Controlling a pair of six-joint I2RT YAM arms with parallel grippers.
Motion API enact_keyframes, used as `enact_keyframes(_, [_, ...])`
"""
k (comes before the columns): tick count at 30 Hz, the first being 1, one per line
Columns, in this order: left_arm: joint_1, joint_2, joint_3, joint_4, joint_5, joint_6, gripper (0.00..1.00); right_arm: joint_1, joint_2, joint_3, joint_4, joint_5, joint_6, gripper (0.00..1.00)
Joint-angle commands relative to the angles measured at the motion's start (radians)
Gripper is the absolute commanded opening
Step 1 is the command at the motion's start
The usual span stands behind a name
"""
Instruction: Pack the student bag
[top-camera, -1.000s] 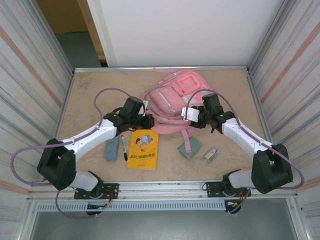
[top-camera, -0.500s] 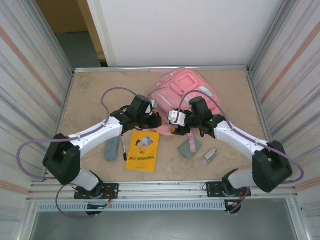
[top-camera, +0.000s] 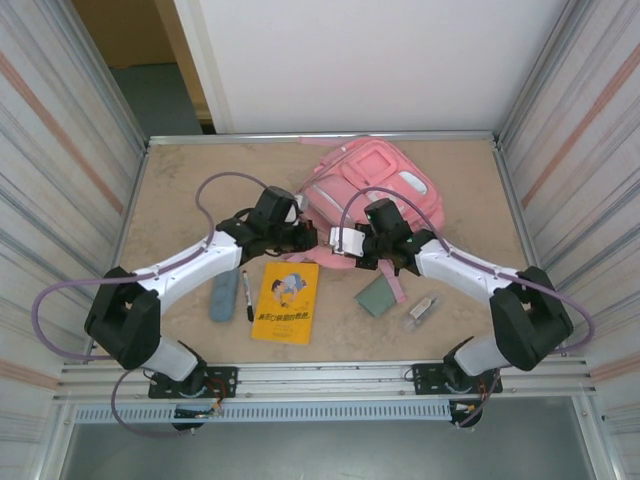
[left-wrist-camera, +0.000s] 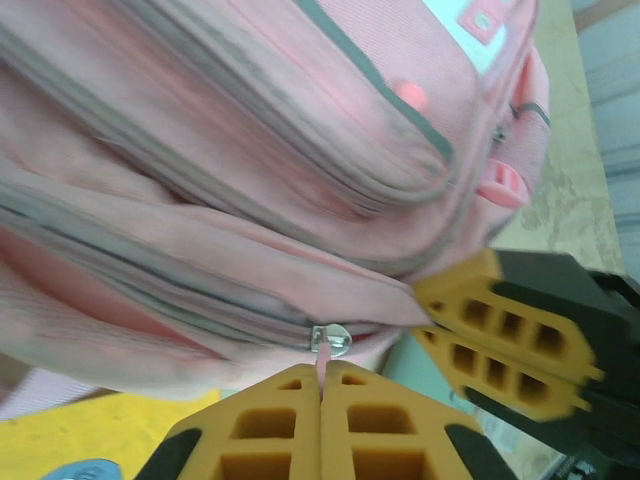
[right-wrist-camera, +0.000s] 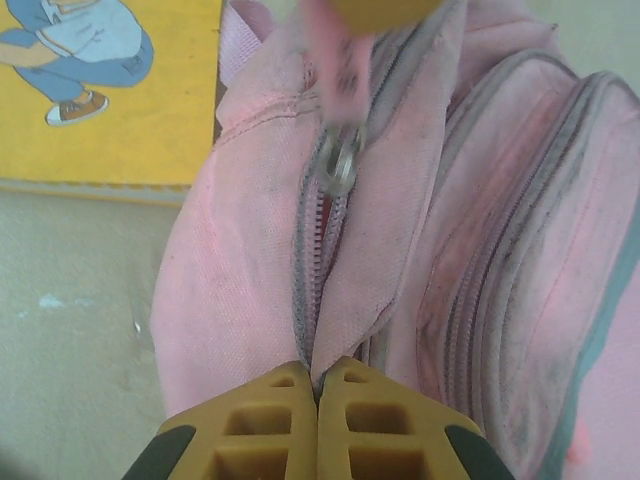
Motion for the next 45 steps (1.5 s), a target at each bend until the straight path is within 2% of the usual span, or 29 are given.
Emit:
enact_keyframes(1, [0.093, -0.026, 0.004, -0.022, -0.039, 0.066, 0.00, -0.012, -0.080, -0.017, -0.021, 0.059, -0.071, 0.00])
enact_keyframes(6, [0.228, 0.027, 0.047, -0.031, -0.040, 0.122, 0.00, -0.034, -0.110, -0.025, -0.045, 0.092, -0.103, 0.00])
enact_keyframes(10, [0.289, 0.094, 0.102, -0.039, 0.051, 0.147, 0.00, -0.051, -0.114, -0.022, -0.044, 0.075, -0.100, 0.00])
enact_keyframes(11, [0.282, 0.099, 0.109, -0.041, 0.077, 0.144, 0.00, -0.053, -0.112, -0.018, -0.044, 0.064, -0.088, 0.09])
enact_keyframes(12, [0.269, 0.098, 0.116, -0.039, 0.111, 0.130, 0.00, -0.058, -0.114, -0.016, -0.043, 0.032, -0.057, 0.29])
enact_keyframes(13, [0.250, 0.091, 0.114, -0.029, 0.138, 0.112, 0.00, -0.065, -0.118, -0.015, -0.049, -0.028, -0.029, 0.40])
enact_keyframes(15, [0.206, 0.063, 0.100, -0.007, 0.151, 0.074, 0.00, -0.079, -0.120, -0.008, -0.046, -0.145, 0.042, 0.52])
enact_keyframes(18, [0.147, 0.025, 0.088, 0.027, 0.153, 0.013, 0.00, -0.064, -0.096, 0.009, -0.021, -0.228, 0.117, 0.55])
enact_keyframes(24, [0.092, 0.026, 0.110, 0.051, 0.230, -0.103, 0.00, -0.009, 0.019, 0.074, -0.009, -0.229, 0.235, 0.58])
enact_keyframes(26, [0.081, 0.020, 0.107, 0.037, 0.214, -0.091, 0.00, 0.003, 0.049, 0.078, 0.006, -0.219, 0.264, 0.59])
enact_keyframes(29, [0.114, 0.011, 0.112, -0.096, 0.087, -0.053, 0.00, 0.023, 0.093, 0.077, 0.006, -0.182, 0.275, 0.59])
enact_keyframes(32, [0.181, -0.011, 0.055, -0.130, 0.042, -0.012, 0.18, 0.040, 0.161, 0.095, 0.012, -0.181, 0.277, 0.60])
enact_keyframes(35, [0.225, -0.026, -0.007, -0.104, 0.057, 0.015, 0.39, 0.069, 0.232, 0.130, 0.033, -0.131, 0.279, 0.60])
enact_keyframes(38, [0.236, -0.045, -0.036, -0.095, 0.072, 0.063, 0.52, 0.093, 0.305, 0.186, 0.024, -0.064, 0.252, 0.58])
enact_keyframes(40, [0.236, -0.059, -0.053, -0.090, 0.055, 0.103, 0.58, 0.112, 0.345, 0.215, 0.005, 0.025, 0.200, 0.54])
enact_keyframes(42, [0.239, -0.065, -0.055, -0.098, 0.033, 0.145, 0.59, 0.119, 0.358, 0.228, -0.033, 0.070, 0.145, 0.36])
enact_keyframes(44, [0.241, -0.073, -0.043, -0.110, 0.020, 0.192, 0.60, 0.122, 0.338, 0.214, -0.053, 0.106, 0.078, 0.11])
enact_keyframes(45, [0.241, -0.078, -0.043, -0.105, 0.021, 0.210, 0.60, 0.122, 0.321, 0.200, -0.049, 0.122, 0.054, 0.04])
